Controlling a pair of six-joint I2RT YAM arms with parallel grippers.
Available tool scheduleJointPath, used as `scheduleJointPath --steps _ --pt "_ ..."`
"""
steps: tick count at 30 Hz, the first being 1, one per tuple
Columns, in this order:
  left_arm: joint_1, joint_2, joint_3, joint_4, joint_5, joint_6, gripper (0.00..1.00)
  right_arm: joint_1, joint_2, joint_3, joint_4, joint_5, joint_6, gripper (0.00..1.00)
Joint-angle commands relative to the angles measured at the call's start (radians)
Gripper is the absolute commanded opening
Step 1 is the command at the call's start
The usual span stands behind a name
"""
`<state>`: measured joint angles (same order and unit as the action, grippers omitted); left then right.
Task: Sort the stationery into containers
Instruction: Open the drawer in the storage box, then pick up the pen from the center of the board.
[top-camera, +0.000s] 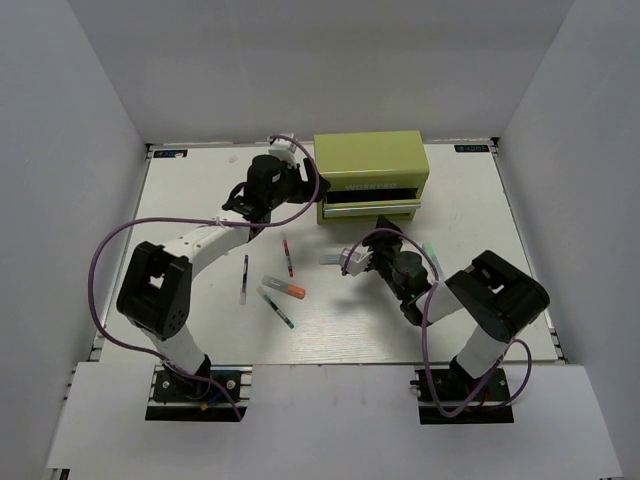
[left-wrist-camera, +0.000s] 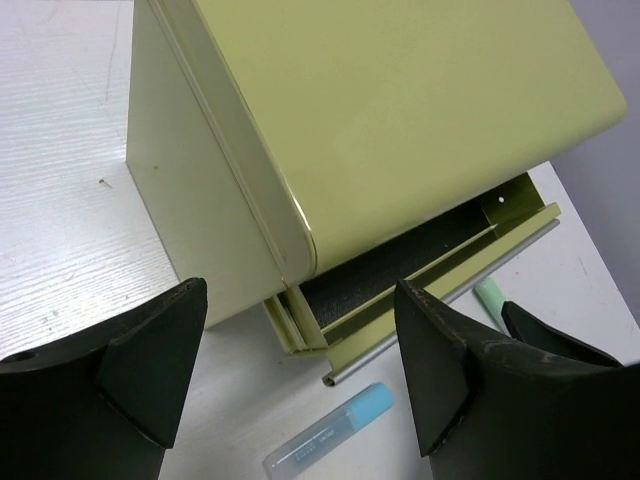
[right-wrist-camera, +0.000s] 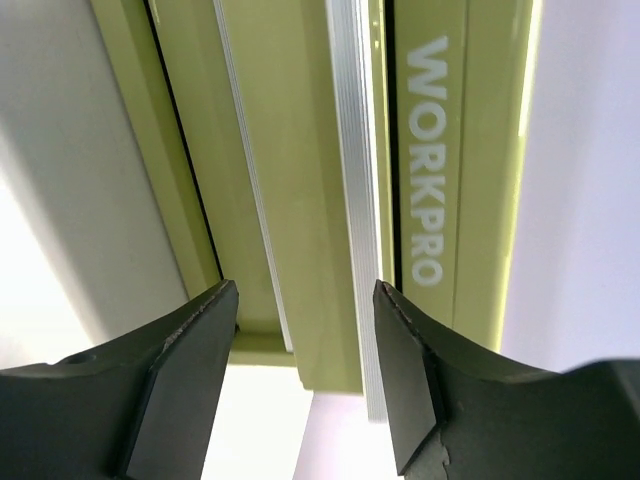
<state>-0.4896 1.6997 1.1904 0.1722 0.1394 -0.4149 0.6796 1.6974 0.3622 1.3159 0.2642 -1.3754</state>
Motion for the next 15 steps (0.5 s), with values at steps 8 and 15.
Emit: scheduleJointPath --steps 8,15 --pt "-0.014 -0.288 -0.182 -0.097 -0.096 -0.016 0.86 0.044 -0.241 -0.27 0.554 -0.008 0.07 0.64" --pt "-0.014 -0.46 -0.299 -0.292 -0.147 -0.117 0.86 0.041 -0.487 -0.253 0.136 0.253 0.251 0.59"
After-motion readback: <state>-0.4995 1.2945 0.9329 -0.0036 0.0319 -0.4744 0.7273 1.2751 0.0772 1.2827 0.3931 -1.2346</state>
